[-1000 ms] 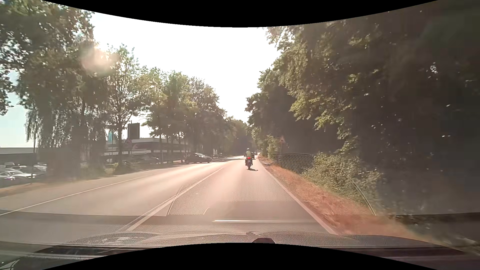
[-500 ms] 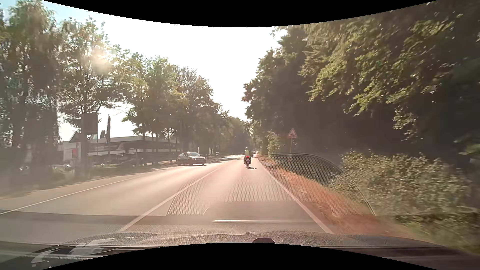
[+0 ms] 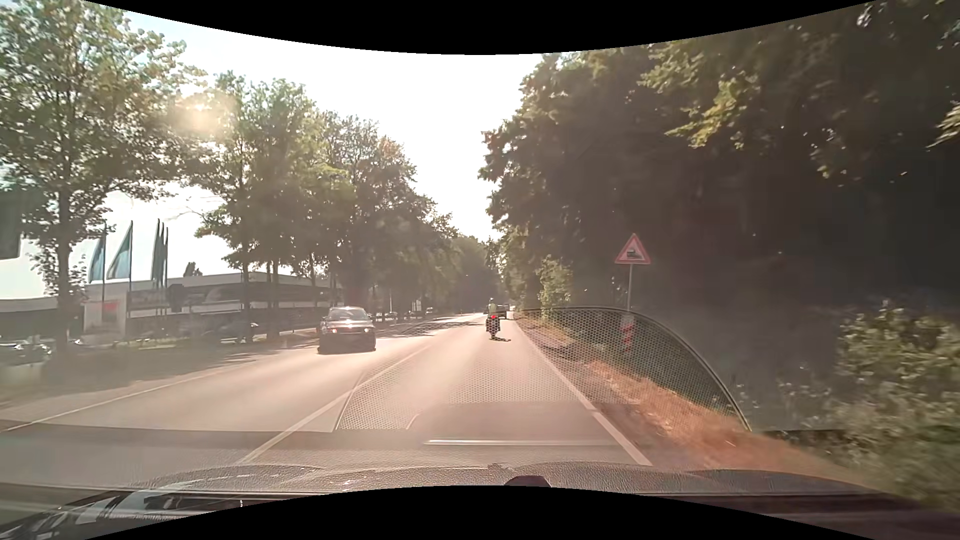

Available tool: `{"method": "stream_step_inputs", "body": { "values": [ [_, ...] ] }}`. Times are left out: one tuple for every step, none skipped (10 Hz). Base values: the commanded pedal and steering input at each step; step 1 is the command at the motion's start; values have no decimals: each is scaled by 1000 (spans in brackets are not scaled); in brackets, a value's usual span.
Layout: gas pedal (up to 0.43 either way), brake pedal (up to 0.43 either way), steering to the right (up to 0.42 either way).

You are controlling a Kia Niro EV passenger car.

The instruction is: Follow the waypoints while adhering to traffic rules and regulations

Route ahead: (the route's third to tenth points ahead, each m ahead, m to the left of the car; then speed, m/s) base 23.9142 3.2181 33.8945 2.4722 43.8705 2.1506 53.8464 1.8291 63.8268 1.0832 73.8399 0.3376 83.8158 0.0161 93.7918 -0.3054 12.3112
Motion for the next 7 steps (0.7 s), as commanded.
{"method": "stream_step_inputs", "body": {
  "values": [
    [157, 0, 0],
    [157, 0, 0],
    [157, 0, 0],
    [157, 0, 0],
    [169, 0, 0],
    [177, 0, 0],
    [177, 0, 0]
  ]
}}
